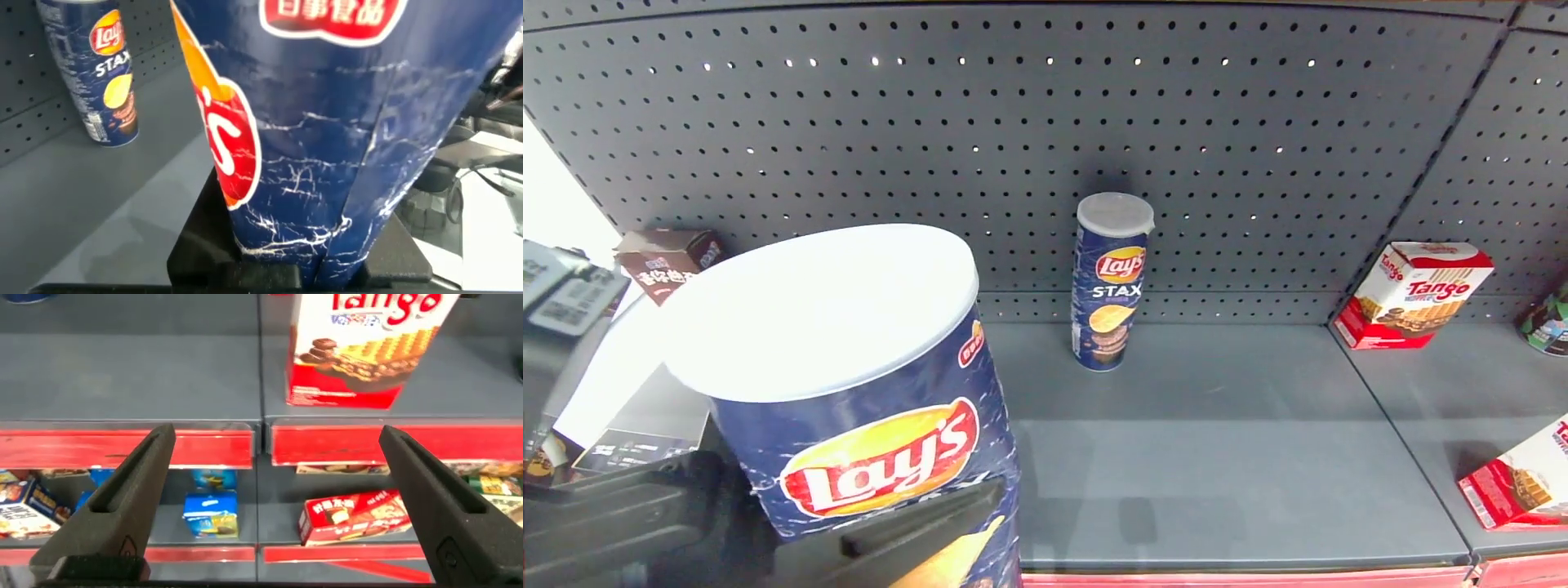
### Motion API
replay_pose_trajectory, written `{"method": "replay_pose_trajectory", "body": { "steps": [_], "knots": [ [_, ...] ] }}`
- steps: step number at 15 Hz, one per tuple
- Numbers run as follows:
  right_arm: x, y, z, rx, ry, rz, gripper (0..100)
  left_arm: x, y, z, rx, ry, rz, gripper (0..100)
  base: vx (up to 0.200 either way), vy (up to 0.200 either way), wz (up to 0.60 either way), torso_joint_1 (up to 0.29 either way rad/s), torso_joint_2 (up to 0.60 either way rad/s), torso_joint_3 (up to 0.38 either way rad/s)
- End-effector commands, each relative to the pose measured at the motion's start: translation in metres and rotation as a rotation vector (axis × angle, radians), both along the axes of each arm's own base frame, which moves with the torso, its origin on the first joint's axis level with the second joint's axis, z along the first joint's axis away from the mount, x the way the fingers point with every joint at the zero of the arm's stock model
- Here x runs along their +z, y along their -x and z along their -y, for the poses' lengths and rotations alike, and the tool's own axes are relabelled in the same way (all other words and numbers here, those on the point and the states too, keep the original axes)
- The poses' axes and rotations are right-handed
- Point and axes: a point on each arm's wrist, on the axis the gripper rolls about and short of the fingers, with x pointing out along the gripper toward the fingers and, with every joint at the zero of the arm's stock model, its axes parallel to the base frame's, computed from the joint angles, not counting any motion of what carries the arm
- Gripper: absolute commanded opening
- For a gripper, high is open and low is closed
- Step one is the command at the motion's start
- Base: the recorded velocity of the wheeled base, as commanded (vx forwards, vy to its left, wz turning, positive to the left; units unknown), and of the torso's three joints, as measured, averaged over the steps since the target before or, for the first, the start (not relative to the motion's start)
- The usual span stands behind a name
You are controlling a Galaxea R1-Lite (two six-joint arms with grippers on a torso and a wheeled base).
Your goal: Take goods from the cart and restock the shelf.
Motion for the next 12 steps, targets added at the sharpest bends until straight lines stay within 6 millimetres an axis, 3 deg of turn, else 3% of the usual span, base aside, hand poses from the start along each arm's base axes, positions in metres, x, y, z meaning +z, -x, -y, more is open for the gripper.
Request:
{"method": "replay_pose_trajectory", "body": {
  "steps": [1,3,4,6,8,9,10,12],
  "knots": [
    [0.0,0.0,0.0,0.004,0.003,-0.003,100,0.001,0.0,-0.002,0.011,0.011,-0.009,0,0.0,0.0,0.0,0.0,0.0,0.0],
    [0.001,-0.001,0.0,0.018,0.0,-0.015,100,0.005,0.002,-0.008,0.028,0.046,-0.025,0,0.0,0.0,0.0,0.0,0.0,0.0],
    [0.051,0.006,-0.002,0.086,-0.014,0.07,100,0.006,-0.002,-0.011,0.057,0.052,-0.025,0,0.0,0.0,0.0,0.0,0.0,0.0],
    [0.102,-0.011,-0.003,0.183,-0.04,0.016,100,0.002,-0.001,-0.012,0.056,0.042,-0.034,0,0.0,0.0,0.0,0.0,0.0,0.0],
    [0.124,-0.021,-0.004,0.282,-0.015,0.009,100,-0.001,-0.002,-0.013,0.062,0.034,-0.041,0,0.0,0.0,0.0,0.0,0.0,0.0],
    [0.15,-0.04,-0.006,0.327,0.027,-0.013,100,-0.001,-0.002,-0.013,0.059,0.034,-0.041,0,0.0,0.0,0.0,0.0,0.0,0.0],
    [0.162,-0.056,-0.009,0.36,0.038,-0.037,100,-0.002,-0.002,-0.013,0.062,0.031,-0.043,0,0.0,0.0,0.0,0.0,0.0,0.0],
    [0.17,-0.077,-0.016,0.434,0.046,-0.092,100,-0.006,-0.001,-0.014,0.064,0.02,-0.053,0,0.0,0.0,0.0,0.0,0.0,0.0]
  ]
}}
